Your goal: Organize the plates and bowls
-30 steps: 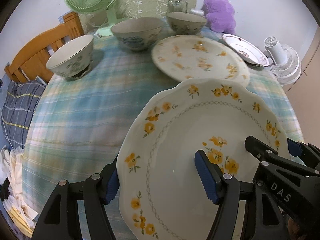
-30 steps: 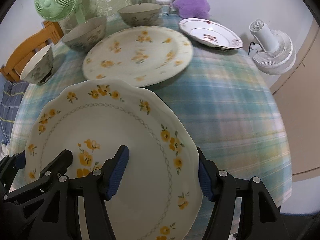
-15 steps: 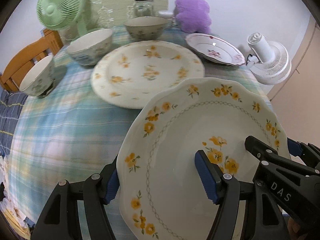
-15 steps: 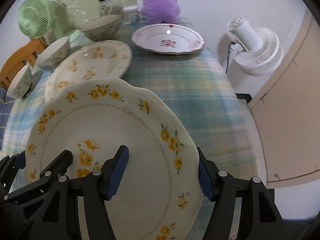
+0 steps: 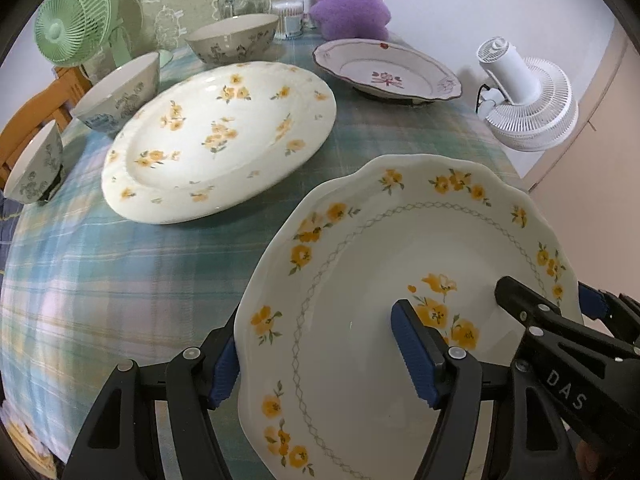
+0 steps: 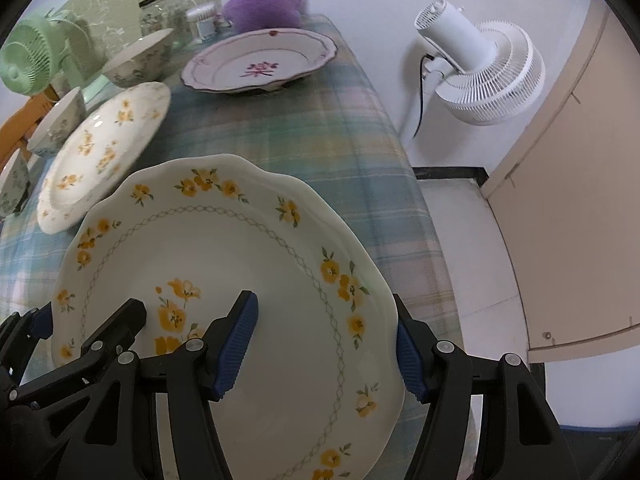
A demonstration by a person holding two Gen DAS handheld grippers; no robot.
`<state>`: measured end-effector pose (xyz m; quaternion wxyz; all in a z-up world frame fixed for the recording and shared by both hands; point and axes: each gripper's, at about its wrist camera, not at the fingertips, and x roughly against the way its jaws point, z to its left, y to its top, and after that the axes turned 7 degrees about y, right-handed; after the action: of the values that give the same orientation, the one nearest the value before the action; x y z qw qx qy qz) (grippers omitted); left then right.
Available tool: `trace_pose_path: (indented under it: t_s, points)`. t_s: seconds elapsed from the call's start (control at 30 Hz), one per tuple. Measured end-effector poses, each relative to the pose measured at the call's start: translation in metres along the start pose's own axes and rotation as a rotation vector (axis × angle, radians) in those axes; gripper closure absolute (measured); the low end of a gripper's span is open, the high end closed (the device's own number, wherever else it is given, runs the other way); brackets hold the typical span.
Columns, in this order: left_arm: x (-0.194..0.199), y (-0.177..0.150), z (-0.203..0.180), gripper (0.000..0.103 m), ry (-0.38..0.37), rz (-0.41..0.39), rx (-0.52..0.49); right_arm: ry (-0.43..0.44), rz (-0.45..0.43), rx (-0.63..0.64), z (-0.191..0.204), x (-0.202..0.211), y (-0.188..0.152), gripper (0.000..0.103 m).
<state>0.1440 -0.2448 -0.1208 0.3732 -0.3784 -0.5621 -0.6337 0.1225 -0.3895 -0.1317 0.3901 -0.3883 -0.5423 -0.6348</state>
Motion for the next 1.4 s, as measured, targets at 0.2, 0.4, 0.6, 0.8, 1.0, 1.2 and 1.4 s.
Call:
trace_pose_path:
  t_s: [0.2, 0.4, 0.6, 0.8, 1.0, 1.2, 1.4]
  points:
    - [-0.003, 0.002, -0.003, 0.032, 0.025, 0.005, 0.006, 0.012, 0.006, 0.001, -0.007, -0.005, 0.000, 0.036]
    - [-0.001, 0.002, -0.004, 0.029, 0.050, 0.024, -0.014, 0.014, 0.009, 0.019, -0.006, -0.005, 0.000, 0.036]
    - [0.017, 0.004, 0.004, 0.021, 0.043, 0.007, -0.007, 0.001, -0.008, 0.037, -0.001, 0.011, 0.004, 0.035]
    - [0.036, 0.008, 0.028, 0.018, 0.043, -0.023, 0.024, 0.000, -0.057, 0.045, 0.013, 0.038, 0.008, 0.028]
    - [0.055, 0.020, 0.064, 0.019, 0.049, -0.096, 0.041, 0.041, -0.104, 0.053, 0.042, 0.056, 0.015, 0.025]
    - [0.062, 0.040, 0.102, 0.027, 0.035, -0.112, 0.039, 0.077, -0.159, 0.037, 0.084, 0.071, 0.022, 0.025]
    - [0.068, 0.065, 0.137, 0.029, 0.029, -0.137, 0.047, 0.071, -0.193, 0.023, 0.128, 0.080, 0.039, 0.025]
